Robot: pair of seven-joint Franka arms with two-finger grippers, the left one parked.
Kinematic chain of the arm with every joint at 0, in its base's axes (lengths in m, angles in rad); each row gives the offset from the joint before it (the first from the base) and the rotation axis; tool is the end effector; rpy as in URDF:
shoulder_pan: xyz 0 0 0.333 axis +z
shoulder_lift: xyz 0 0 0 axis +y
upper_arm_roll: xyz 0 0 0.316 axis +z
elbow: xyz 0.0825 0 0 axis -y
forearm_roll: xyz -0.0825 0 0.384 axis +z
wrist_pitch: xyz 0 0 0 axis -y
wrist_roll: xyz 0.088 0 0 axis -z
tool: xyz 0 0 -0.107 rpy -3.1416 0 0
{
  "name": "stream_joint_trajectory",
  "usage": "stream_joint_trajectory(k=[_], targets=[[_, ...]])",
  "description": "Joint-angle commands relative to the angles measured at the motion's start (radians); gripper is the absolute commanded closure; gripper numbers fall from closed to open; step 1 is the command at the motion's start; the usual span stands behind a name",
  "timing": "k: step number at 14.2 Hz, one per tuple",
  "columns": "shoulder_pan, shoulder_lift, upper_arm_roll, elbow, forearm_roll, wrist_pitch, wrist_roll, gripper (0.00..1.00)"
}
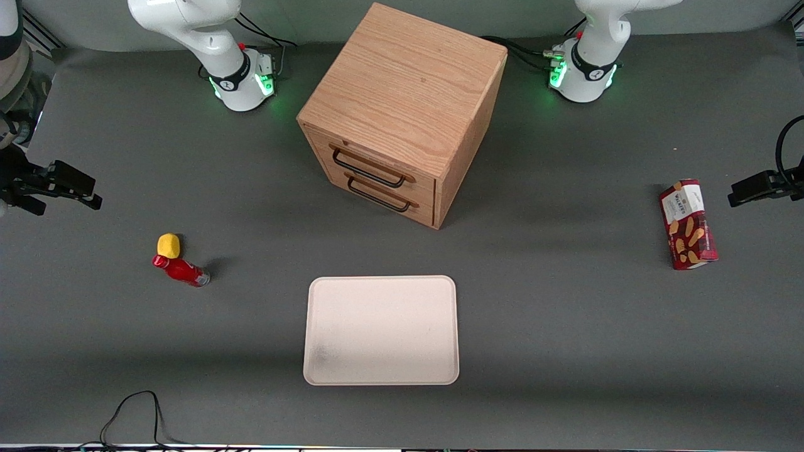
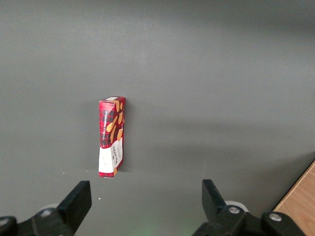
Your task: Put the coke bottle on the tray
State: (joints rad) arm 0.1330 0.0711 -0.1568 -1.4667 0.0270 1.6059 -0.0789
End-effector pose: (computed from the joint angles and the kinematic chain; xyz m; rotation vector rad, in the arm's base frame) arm 0.5806 -0.0074 0.6372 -3.1261 -0.0873 -0.1090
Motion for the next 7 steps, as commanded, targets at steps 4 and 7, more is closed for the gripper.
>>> stream_joint_trajectory(k=[4, 7], targets=[[-0.003, -0.005, 0.006, 0.006, -0.019, -0.023, -0.021, 0.0], [-0.001, -0.005, 0.008, 0.006, -0.019, -0.024, -0.021, 0.0]])
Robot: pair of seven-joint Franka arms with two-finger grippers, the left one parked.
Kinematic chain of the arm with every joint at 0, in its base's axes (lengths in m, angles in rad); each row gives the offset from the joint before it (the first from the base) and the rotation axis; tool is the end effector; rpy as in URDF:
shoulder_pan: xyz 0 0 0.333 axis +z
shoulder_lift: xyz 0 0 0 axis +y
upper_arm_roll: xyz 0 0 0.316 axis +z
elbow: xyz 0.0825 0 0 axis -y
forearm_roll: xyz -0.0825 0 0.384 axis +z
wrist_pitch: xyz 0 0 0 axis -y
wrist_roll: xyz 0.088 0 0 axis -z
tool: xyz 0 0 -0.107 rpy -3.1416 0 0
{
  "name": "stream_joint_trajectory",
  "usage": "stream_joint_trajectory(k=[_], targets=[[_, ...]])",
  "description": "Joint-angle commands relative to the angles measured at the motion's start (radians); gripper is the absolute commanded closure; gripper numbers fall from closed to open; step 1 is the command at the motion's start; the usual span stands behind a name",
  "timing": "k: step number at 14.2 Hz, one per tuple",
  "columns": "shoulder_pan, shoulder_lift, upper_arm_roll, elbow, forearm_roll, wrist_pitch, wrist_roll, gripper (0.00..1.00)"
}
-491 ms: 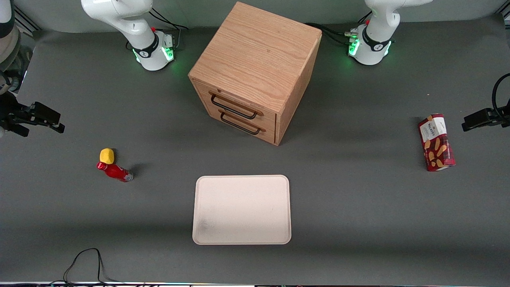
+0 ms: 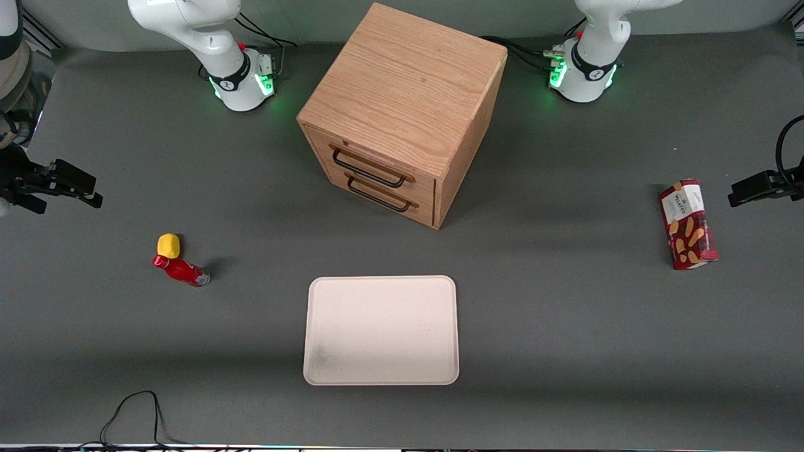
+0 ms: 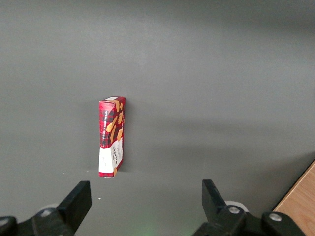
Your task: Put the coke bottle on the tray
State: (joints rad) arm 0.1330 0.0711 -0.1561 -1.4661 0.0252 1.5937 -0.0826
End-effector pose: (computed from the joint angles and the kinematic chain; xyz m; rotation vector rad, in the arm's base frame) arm 0.5794 -0.0072 0.6363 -3.1277 -0.0944 -0.0908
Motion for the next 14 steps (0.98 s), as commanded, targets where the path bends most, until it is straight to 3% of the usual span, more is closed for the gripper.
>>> stream_joint_trajectory(k=[1, 9, 14], targets=[[-0.001, -0.007, 0.007, 0.006, -0.018, -0.012, -0.017, 0.0], [0.0, -0.022, 0.001, -0.014, -0.018, -0.02, -0.025, 0.0], [-0.004, -0.098, -0.036, -0.115, -0.034, -0.011, -0.106, 0.0]])
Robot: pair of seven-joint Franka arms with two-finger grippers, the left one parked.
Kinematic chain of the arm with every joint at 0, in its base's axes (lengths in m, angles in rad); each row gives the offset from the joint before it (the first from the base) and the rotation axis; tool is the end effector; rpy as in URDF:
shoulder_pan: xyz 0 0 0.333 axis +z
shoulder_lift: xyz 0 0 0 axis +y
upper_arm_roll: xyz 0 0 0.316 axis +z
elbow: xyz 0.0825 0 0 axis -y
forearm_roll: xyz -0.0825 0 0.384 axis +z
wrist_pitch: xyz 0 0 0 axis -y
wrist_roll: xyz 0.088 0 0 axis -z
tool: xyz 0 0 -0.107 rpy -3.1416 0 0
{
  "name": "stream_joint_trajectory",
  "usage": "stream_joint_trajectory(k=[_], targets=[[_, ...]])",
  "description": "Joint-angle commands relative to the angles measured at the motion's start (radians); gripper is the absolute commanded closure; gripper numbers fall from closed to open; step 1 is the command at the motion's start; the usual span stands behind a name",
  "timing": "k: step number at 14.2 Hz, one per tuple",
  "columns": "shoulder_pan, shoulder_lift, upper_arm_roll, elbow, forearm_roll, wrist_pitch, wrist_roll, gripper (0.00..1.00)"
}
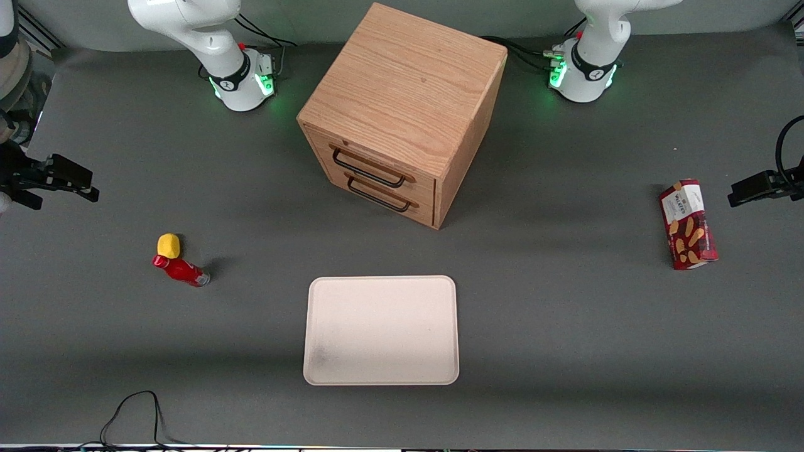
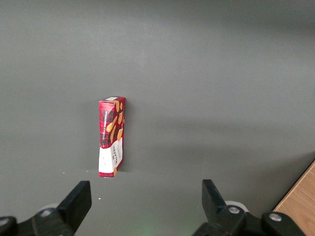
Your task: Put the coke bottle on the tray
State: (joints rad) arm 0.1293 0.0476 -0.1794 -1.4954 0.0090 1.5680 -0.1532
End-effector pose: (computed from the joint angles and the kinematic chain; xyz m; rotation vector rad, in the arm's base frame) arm 0.5689 -0.0249 0.6335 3.1350 0.1625 0.0403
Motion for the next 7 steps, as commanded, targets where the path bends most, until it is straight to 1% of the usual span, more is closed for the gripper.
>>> stream_joint_trajectory(k=[1, 4, 7], targets=[[0.0, -0.098, -0.018, -0.118, -0.024, 0.029, -0.061, 0.0], [0.0, -0.167, -0.043, -0.23, -0.037, 0.099, -0.13, 0.0], [-0.005, -0.184, -0.067, -0.259, -0.037, 0.129, -0.219, 0.0]])
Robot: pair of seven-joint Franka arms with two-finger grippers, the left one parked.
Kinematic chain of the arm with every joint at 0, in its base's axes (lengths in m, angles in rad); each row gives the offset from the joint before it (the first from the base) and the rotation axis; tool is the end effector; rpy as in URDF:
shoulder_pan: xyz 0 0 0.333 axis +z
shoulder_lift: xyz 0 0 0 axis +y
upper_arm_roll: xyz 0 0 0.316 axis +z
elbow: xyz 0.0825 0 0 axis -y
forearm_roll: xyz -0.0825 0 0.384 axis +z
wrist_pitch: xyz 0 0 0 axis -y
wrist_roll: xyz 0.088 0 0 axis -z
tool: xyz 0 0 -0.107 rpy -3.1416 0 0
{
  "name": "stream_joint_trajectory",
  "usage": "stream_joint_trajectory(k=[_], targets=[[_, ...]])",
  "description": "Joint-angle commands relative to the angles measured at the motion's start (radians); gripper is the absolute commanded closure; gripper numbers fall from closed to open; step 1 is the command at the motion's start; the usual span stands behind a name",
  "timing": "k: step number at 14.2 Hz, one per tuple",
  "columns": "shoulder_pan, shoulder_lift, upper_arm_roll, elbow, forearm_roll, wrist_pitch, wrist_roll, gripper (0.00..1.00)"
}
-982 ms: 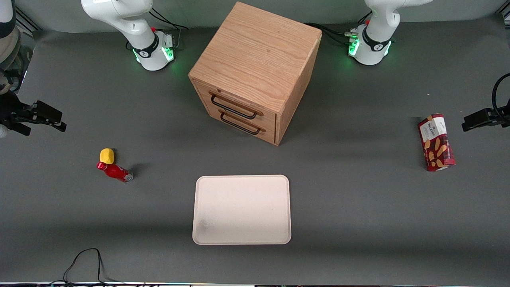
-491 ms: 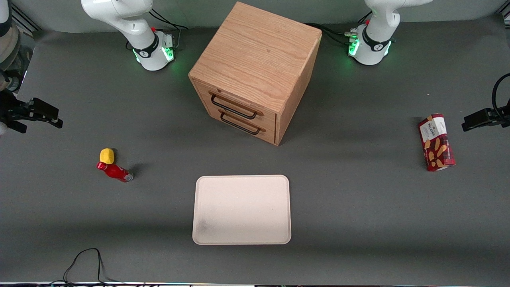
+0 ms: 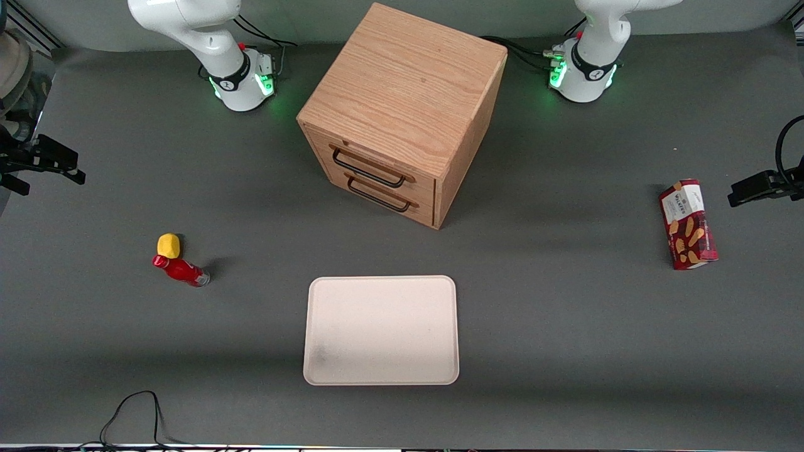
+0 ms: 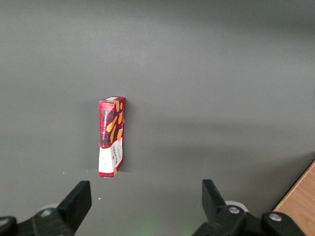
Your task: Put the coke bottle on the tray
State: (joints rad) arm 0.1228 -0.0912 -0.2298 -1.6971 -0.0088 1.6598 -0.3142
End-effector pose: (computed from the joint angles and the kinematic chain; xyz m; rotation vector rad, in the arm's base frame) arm 0.5306 -0.0634 0.6207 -3.1226 -0.3261 -0.0830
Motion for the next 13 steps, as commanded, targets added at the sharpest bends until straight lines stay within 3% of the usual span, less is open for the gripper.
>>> stream_joint_trajectory(k=[1, 8, 13], targets=[[0.001, -0.042, -0.022, -0.056, -0.019, 0.037, -0.06, 0.0], [0.003, 0.008, -0.023, -0.061, -0.017, 0.052, -0.046, 0.0], [0.009, 0.073, -0.023, -0.134, -0.014, 0.191, -0.045, 0.0]])
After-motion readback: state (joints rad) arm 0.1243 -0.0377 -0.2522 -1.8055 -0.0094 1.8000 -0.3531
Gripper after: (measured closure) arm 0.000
